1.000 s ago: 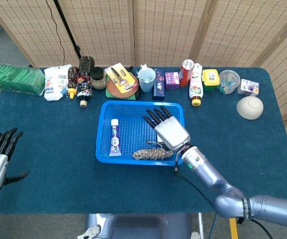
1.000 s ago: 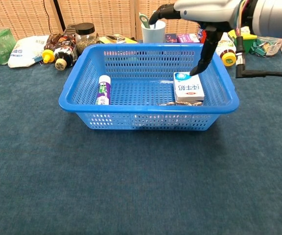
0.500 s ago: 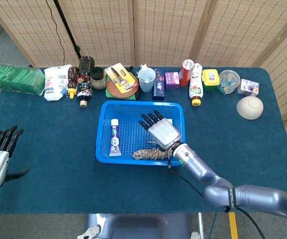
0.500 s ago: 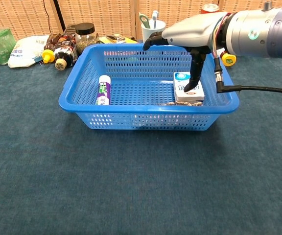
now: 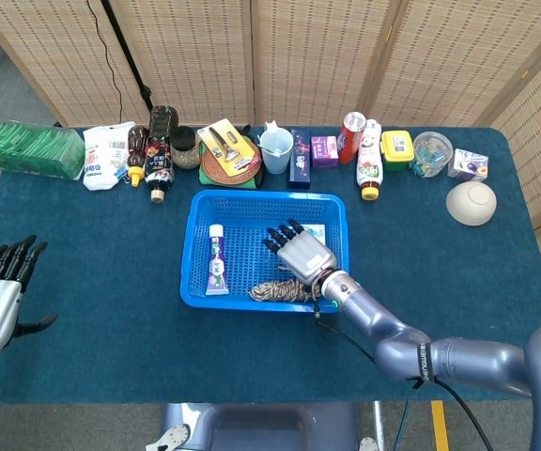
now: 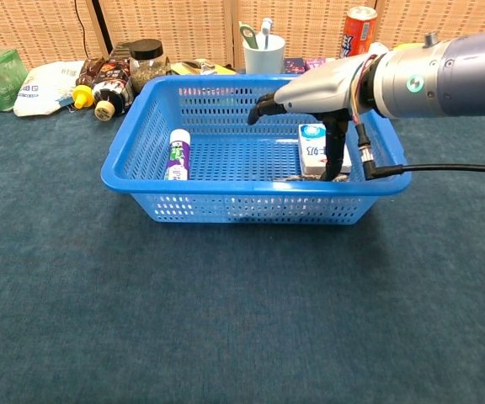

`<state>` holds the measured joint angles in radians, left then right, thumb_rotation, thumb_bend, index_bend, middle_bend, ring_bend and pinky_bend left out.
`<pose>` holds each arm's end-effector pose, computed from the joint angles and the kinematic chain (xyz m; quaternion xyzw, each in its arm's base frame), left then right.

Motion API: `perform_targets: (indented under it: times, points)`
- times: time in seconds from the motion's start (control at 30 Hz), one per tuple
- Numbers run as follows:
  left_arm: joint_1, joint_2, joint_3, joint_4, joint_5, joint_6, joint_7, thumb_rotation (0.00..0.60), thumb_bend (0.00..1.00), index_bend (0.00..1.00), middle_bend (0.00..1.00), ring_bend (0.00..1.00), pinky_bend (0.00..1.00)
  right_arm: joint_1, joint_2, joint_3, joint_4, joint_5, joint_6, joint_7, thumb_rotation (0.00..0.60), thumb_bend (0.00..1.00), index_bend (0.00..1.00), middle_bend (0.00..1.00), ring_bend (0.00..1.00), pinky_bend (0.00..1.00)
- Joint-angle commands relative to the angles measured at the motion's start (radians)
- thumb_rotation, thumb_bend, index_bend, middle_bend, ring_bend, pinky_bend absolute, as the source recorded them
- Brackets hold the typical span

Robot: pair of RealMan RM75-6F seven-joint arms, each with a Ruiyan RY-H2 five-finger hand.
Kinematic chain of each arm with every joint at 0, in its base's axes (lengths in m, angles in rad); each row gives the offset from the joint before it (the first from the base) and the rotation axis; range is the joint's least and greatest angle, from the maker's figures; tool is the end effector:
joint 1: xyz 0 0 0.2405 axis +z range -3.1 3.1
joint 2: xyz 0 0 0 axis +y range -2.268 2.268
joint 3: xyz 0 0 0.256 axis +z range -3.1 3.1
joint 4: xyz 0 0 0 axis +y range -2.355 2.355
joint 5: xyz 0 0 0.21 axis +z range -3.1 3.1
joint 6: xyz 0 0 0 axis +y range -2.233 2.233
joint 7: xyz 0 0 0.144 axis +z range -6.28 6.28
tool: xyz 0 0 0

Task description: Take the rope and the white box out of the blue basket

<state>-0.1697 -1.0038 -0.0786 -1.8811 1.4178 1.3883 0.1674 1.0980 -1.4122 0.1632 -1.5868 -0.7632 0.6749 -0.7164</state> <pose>-0.2597 0.2045 0.1650 -0.6166 -0.3951 -0.3782 0.5663 -0.0628 -0.3730 -0.0148 0.8678 -0.2478 0.2428 0.3557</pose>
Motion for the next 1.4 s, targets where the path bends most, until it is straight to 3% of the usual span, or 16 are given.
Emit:
perform_targets:
  times: [0.03,0.5,0.9,1.23,1.4]
  points:
    - [-0.002,-0.002,-0.001,0.004,-0.006,-0.003,-0.001,0.600,0.08,0.00,0.00,0.00,0.00,0.022,0.004,-0.022,0.008,0.021,-0.013,-0.010,0.600,0.00,0.03,0.00,0.00,0.00]
    - [-0.012,-0.009,-0.004,0.018,-0.022,-0.015,-0.004,0.600,0.08,0.00,0.00,0.00,0.00,0.133,0.006,-0.145,0.020,0.131,-0.040,-0.076,0.600,0.00,0.06,0.00,0.00,0.00]
    - [-0.015,-0.011,-0.003,0.027,-0.023,-0.017,-0.019,0.600,0.08,0.00,0.00,0.00,0.00,0.187,-0.055,-0.201,0.070,0.151,-0.030,-0.080,0.600,0.00,0.29,0.00,0.00,0.00]
    - [-0.019,-0.012,-0.005,0.044,-0.028,-0.022,-0.043,0.600,0.08,0.00,0.00,0.00,0.00,0.167,-0.116,-0.203,0.122,0.060,0.025,-0.040,0.600,0.00,0.59,0.00,0.00,0.00]
    - [-0.021,-0.012,-0.005,0.049,-0.029,-0.026,-0.051,0.600,0.08,0.00,0.00,0.00,0.00,0.142,-0.135,-0.188,0.130,-0.008,0.073,-0.005,0.600,0.00,0.67,0.00,0.00,0.00]
